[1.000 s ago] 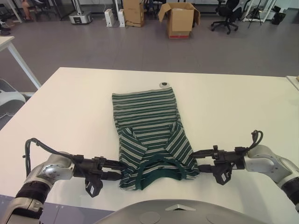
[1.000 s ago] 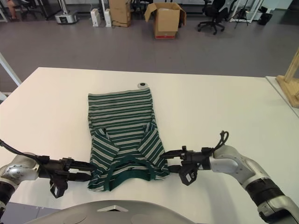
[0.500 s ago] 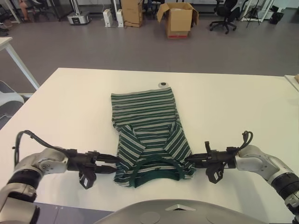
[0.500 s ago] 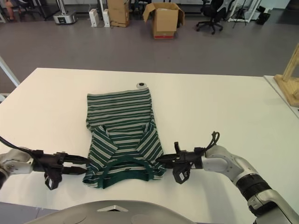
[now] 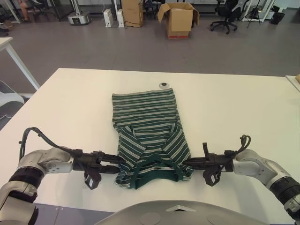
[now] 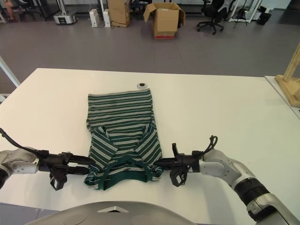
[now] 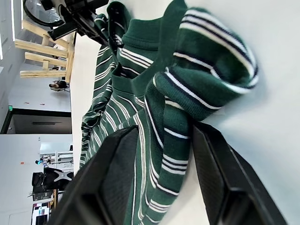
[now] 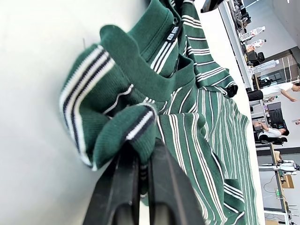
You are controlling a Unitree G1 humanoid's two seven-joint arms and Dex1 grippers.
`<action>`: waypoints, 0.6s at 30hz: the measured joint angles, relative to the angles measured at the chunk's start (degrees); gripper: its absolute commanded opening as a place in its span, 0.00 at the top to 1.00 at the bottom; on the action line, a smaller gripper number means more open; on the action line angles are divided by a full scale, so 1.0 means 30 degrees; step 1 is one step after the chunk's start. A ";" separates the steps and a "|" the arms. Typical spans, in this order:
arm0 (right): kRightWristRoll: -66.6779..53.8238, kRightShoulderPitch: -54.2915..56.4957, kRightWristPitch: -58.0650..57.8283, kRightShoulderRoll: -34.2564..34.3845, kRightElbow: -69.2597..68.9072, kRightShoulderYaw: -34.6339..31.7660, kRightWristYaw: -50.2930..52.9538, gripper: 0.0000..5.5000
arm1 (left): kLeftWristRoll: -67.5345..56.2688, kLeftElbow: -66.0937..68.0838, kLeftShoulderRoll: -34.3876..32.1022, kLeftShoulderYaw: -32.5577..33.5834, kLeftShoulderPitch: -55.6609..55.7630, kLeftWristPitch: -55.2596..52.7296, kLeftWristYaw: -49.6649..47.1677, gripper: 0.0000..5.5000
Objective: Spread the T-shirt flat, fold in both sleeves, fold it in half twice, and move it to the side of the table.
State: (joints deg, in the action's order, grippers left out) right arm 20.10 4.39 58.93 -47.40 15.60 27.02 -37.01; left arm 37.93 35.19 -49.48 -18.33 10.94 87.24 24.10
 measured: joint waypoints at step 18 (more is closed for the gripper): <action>-1.3716 -0.5244 -1.5049 -0.6573 -1.1614 0.1053 -0.9034 1.00 | -0.7324 -0.6652 -0.4348 -0.8943 -0.0329 -0.3883 0.4938 1.00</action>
State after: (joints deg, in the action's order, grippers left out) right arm -21.04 -11.35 13.78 -67.11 -19.24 30.18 -64.11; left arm 15.95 15.23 -62.52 -45.16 9.95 75.59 38.91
